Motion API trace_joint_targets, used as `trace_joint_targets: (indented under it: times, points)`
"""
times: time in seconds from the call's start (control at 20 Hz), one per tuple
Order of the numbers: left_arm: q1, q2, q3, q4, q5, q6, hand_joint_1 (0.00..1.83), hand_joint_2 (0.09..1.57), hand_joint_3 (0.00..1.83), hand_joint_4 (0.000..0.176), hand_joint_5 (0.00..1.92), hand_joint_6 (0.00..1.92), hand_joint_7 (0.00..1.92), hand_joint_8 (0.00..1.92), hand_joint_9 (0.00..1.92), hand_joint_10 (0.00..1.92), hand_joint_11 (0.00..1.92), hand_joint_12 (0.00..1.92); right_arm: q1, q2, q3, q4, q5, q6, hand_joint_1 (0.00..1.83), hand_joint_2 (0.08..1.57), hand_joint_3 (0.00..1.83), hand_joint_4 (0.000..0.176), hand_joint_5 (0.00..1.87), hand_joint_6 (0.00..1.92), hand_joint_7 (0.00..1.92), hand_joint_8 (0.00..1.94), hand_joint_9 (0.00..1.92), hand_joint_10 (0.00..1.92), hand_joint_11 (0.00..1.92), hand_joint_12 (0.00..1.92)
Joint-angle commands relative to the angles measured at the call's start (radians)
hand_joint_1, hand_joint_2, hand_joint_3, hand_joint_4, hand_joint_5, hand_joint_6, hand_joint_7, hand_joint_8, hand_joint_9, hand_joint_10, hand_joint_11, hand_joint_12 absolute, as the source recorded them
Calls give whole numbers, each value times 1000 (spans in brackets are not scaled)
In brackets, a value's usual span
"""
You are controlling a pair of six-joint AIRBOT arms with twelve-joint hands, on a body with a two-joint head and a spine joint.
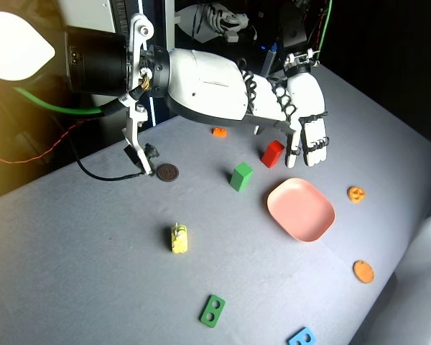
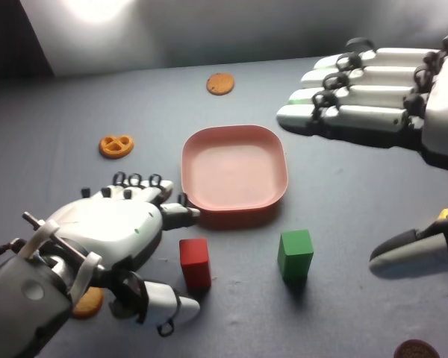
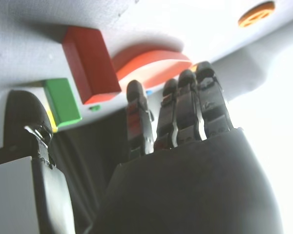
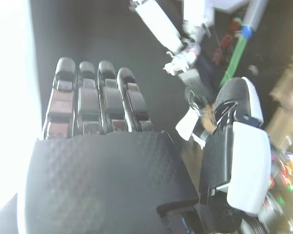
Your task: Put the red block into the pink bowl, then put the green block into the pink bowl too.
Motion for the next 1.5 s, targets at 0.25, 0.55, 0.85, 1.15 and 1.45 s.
trace_joint_targets:
  times: [0.25, 0.55, 0.85, 1.15, 1.45]
  points:
    - [-3, -27, 23, 58, -57, -14, 732, 1018, 4, 126, 321, 7, 0, 0, 0, 0, 0, 0, 21, 18, -28, 108, 17, -58, 221, 978, 1, 0, 43, 0, 63, 0, 24, 0, 0, 186]
    - [-3, -45, 41, 62, -57, -20, 687, 1040, 9, 134, 334, 5, 0, 0, 0, 0, 0, 0, 23, 18, -28, 108, 15, -62, 244, 965, 1, 0, 74, 4, 96, 5, 54, 4, 0, 255]
    - [-7, -59, 56, 69, -57, -23, 742, 1036, 0, 124, 377, 17, 0, 0, 0, 0, 0, 0, 24, 18, -28, 108, 14, -64, 230, 968, 0, 0, 74, 1, 99, 1, 67, 4, 0, 257]
    - [-8, -63, 63, 71, -57, -23, 730, 1037, 0, 141, 446, 32, 40, 13, 0, 0, 0, 0, 24, 18, -28, 108, 14, -64, 211, 979, 3, 0, 73, 0, 100, 0, 61, 0, 0, 227]
    - [-10, -67, 71, 72, -56, -23, 712, 1047, 3, 122, 480, 18, 75, 12, 0, 0, 8, 5, 24, 18, -28, 108, 14, -64, 294, 955, 0, 0, 100, 4, 125, 3, 94, 5, 0, 330]
